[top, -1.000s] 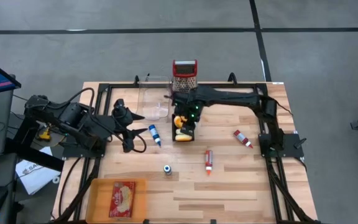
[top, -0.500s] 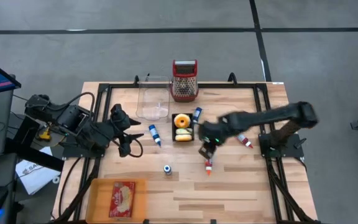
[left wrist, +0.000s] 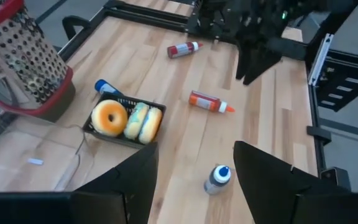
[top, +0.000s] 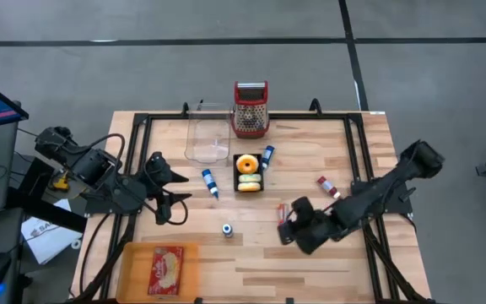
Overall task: Pick & Place Food Item
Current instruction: Put the orange food coloring bottle into the transparent bin
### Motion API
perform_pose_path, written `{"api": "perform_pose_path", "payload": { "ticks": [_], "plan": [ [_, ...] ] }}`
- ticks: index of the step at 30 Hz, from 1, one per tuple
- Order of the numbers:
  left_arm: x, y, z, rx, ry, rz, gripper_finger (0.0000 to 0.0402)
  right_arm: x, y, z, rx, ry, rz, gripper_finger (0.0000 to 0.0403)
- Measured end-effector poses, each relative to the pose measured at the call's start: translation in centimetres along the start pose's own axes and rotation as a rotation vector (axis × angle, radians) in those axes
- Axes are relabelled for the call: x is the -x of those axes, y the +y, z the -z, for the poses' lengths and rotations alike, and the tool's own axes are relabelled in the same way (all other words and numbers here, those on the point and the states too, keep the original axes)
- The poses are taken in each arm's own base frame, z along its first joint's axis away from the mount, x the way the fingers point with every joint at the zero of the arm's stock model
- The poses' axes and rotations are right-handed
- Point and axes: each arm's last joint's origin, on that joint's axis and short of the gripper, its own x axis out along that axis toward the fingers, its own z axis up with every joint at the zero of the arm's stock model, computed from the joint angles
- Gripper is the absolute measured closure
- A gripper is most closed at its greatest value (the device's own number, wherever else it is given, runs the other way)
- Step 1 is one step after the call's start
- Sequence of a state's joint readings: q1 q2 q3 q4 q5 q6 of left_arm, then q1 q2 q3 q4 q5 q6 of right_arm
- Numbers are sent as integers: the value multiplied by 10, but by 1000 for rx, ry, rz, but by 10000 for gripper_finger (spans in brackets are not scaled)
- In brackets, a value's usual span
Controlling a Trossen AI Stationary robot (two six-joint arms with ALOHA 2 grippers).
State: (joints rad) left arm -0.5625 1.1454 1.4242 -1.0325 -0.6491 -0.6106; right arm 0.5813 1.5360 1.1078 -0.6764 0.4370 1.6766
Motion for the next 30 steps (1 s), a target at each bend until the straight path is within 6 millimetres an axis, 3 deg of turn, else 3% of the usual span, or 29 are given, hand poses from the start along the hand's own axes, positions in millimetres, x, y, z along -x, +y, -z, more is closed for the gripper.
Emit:
{"api": "perform_pose_path", "payload": {
  "ticks": [5, 12, 16, 23, 30],
  "plan": [
    [0, 0, 0, -34, -1, -2, 198, -31, 21, 10, -65, -10, 81, 243],
    [15, 6, 4, -98, 11, 45, 198, -63, 31, 10, -152, 34, 299, 155],
    [31, 12, 7, -129, -10, 98, 198, -69, 34, 7, -235, 62, 307, 121],
    [55, 23, 10, -141, -61, 183, 198, -82, 22, 11, -270, 97, 451, 112],
    [63, 24, 12, -163, -71, 230, 198, -106, 15, 14, -278, 114, 518, 112]
  ]
}}
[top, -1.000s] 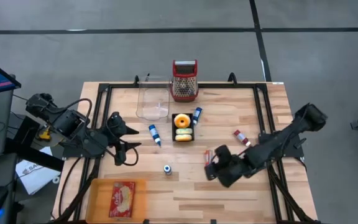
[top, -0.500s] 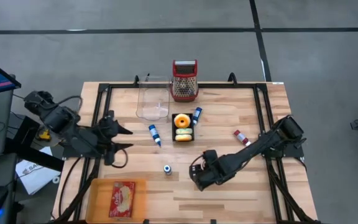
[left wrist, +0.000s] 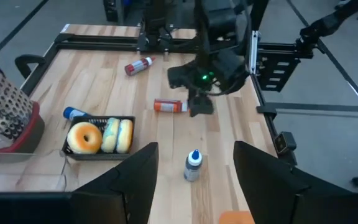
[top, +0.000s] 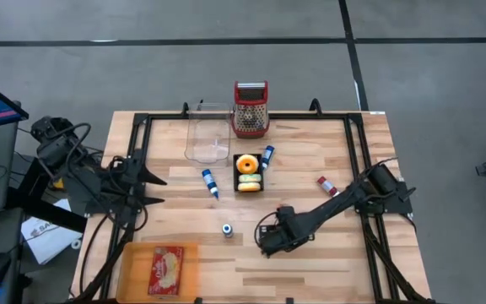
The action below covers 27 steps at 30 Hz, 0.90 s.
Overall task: Pick & Place Food Item
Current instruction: Put the orange food coloring bottle into the transparent bin
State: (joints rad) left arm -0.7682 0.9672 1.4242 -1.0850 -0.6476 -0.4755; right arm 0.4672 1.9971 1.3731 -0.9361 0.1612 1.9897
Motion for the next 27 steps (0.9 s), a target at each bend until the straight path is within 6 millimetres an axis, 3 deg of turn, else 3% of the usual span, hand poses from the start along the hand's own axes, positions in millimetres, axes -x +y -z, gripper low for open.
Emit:
{"api": "perform_pose_path", "payload": {
  "ticks": [9, 17, 21, 27],
  "plan": [
    [1, -4, 0, -5, -1, 22, 198, -17, 1, -19, -12, -32, 66, 112],
    [1, -4, 0, 21, -2, 23, 198, -27, -3, -21, -32, -12, 35, 124],
    [1, -4, 0, 23, -3, 23, 198, -27, -4, -21, -20, -17, 51, 157],
    [1, -3, 0, 27, -15, 1, 198, -26, -6, -14, 65, -2, 47, 257]
  ]
}}
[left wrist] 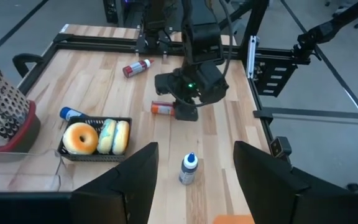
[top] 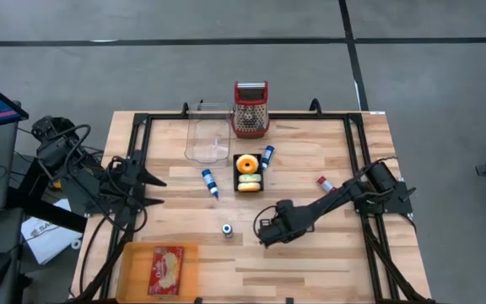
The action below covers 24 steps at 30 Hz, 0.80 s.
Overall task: Pick & Place Food Item
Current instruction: Put the orange food coloring bottle into the transparent bin
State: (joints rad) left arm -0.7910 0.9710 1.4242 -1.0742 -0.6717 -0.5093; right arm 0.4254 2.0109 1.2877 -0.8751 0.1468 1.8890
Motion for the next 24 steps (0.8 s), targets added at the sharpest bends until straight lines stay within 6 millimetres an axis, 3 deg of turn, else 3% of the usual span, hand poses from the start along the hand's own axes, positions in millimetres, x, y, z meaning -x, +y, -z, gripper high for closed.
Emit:
{"api": "perform_pose_path", "payload": {
  "ticks": [2, 7, 17, 24],
  "plan": [
    [0, 0, 0, 0, -3, -5, 198, 2, -1, 4, 46, 1, -12, 279],
    [0, 0, 0, -8, -4, -9, 198, 21, -2, 17, 154, 49, -129, 277],
    [-3, -3, -1, -210, -10, -16, 198, 148, -20, 31, 321, 94, -790, 265],
    [-45, -30, -13, -503, -170, 15, 177, 200, -21, 23, 317, 114, -1156, 275]
  ]
}}
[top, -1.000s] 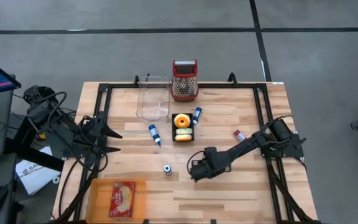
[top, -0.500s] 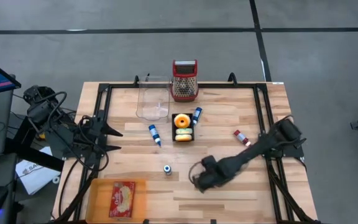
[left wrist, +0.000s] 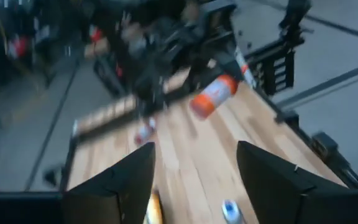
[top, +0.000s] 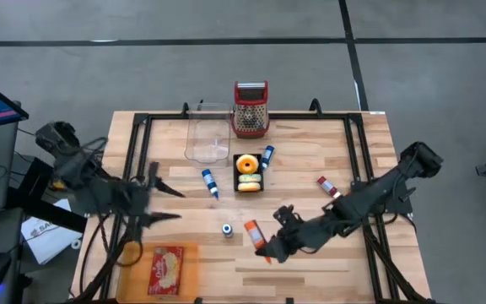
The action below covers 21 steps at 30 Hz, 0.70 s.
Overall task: Pick & Place Food Item
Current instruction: Put the orange food coloring bottle into the transparent bin
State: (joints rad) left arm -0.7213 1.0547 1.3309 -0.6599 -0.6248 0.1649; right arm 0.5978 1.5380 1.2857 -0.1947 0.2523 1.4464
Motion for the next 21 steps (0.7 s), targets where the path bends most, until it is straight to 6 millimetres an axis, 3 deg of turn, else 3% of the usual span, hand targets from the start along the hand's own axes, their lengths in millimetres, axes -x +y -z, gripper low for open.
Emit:
{"api": "perform_pose_path", "payload": {
  "ticks": [6, 11, 21],
  "plan": [
    [-58, -4, -3, -84, -71, 93, 135, 3, 17, -5, -16, 14, -174, 265],
    [-91, -6, -3, -117, -125, 204, 124, -3, 19, -9, -4, 5, -225, 271],
    [-121, -9, -1, -126, -190, 309, 124, -9, 22, -14, -3, 15, -278, 268]
  ]
}}
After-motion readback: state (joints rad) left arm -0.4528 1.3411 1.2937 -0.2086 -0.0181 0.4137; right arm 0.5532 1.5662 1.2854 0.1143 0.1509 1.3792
